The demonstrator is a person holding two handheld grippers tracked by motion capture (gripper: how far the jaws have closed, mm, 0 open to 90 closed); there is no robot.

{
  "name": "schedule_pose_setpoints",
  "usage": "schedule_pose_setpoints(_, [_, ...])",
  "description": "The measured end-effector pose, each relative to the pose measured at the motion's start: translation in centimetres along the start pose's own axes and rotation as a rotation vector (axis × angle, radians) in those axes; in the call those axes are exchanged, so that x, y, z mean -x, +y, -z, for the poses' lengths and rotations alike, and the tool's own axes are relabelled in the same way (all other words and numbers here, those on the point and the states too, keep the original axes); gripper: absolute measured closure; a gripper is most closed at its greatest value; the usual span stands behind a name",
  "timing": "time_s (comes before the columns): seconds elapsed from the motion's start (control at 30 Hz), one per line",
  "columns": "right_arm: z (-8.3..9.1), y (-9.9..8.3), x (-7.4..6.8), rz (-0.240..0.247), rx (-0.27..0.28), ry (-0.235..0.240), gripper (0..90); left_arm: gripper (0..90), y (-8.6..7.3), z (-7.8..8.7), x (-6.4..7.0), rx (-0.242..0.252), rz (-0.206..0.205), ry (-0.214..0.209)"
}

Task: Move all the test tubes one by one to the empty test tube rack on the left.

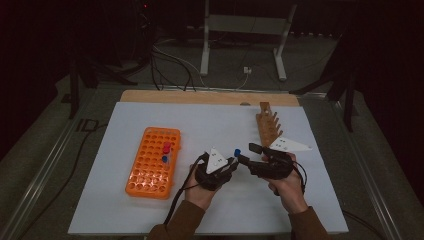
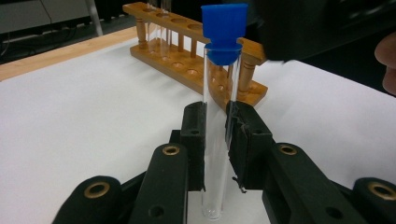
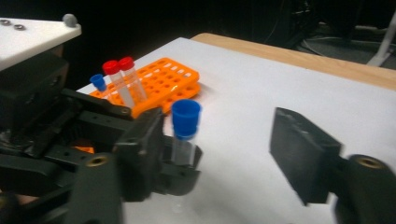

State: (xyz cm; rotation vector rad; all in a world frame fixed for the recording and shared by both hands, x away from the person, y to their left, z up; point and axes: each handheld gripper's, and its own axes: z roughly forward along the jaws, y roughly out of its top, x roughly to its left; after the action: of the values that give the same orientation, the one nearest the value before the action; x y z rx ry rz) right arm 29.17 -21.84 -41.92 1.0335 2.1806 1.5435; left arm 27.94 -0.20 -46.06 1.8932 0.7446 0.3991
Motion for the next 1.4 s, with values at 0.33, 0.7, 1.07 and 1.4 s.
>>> schedule_pose_setpoints(0.33, [0.3, -0.2, 0.6, 0.010, 0.003, -0.086, 14.8, 77.2, -0.3, 1.4, -1.0, 0.020, 0.025, 0.014])
schedule_pose_setpoints(0.7, [0.8, -0.9, 1.6, 0.009, -0.012, -0.171, 1.9, 77.2, -1.1, 4.1, -2.5, 0.046, 0.039, 0.048])
schedule_pose_setpoints(1.07, [1.7, -1.4, 1.8, -0.002, -0.002, -0.212, 0.0, 77.1, -2.2, 7.7, -4.3, 0.070, 0.044, 0.081])
schedule_pose_setpoints(1.4, [1.4, -1.7, 2.0, -0.007, -0.013, -0.217, 0.0, 77.0, -4.2, 10.6, -6.2, 0.083, 0.054, 0.173])
